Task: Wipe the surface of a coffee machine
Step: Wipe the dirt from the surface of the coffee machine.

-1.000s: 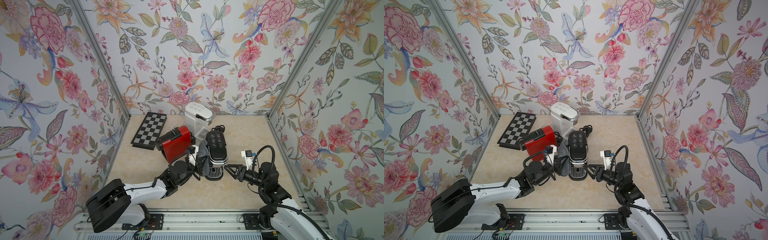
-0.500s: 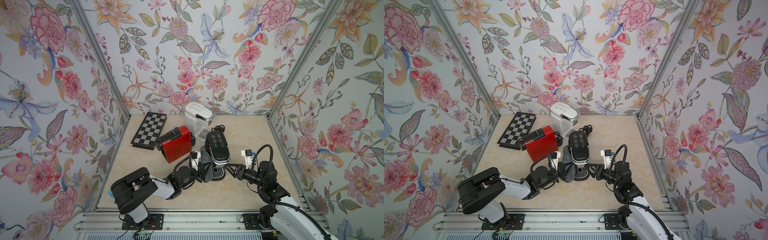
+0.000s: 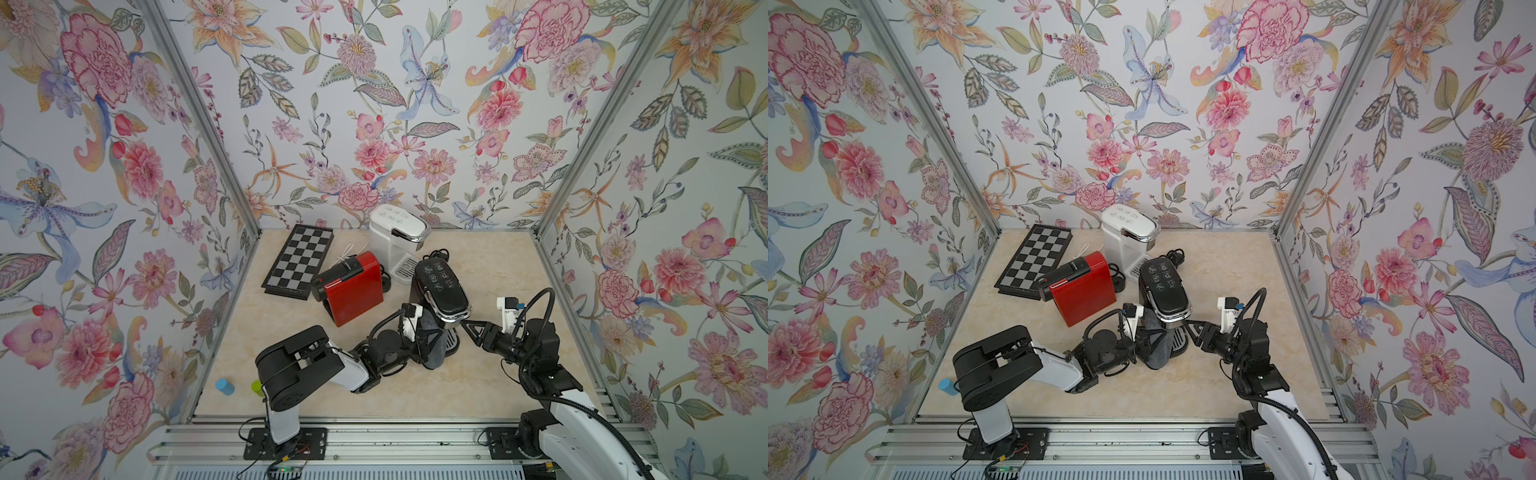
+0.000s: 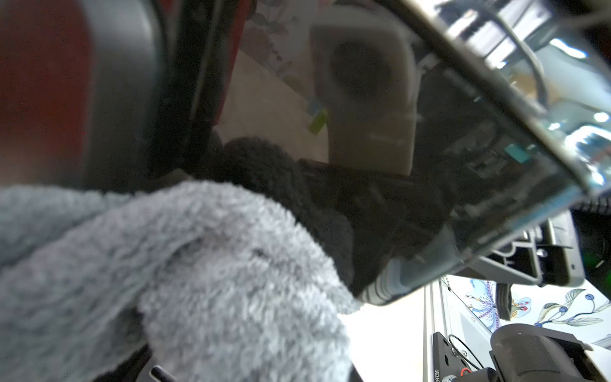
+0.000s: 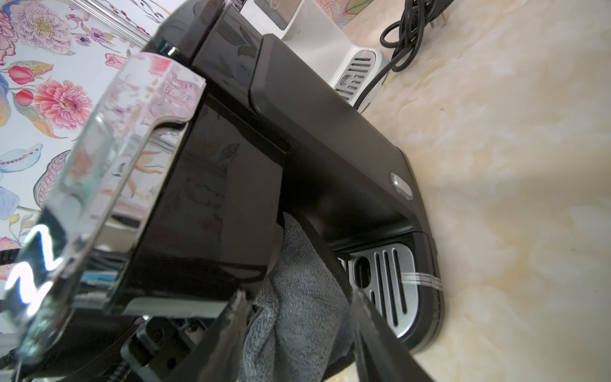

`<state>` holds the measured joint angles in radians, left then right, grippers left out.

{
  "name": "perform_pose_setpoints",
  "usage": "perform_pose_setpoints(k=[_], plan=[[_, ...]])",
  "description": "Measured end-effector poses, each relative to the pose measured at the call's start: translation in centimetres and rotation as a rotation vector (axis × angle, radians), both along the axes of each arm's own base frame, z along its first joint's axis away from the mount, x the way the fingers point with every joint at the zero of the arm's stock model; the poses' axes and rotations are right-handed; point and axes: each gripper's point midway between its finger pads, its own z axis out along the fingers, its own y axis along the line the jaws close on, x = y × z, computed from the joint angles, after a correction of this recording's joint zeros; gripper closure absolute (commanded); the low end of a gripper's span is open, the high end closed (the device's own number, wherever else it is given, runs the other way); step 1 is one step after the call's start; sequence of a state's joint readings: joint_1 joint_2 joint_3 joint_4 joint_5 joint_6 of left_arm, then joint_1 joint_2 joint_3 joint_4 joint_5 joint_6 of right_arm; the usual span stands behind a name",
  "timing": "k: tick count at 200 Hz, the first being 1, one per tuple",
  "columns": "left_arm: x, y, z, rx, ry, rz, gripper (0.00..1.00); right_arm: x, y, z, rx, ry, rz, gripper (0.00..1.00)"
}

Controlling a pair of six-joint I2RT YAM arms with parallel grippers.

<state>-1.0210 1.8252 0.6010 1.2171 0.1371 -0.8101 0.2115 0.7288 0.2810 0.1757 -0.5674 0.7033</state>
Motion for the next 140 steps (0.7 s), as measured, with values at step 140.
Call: perform_pose_setpoints(k=[140], plan=[[-1.6,2.9,7.7,0.095,-0.139,0.068,1.00,0.1,0.3,0.1,0.023,-0.007,0.013,0.47]])
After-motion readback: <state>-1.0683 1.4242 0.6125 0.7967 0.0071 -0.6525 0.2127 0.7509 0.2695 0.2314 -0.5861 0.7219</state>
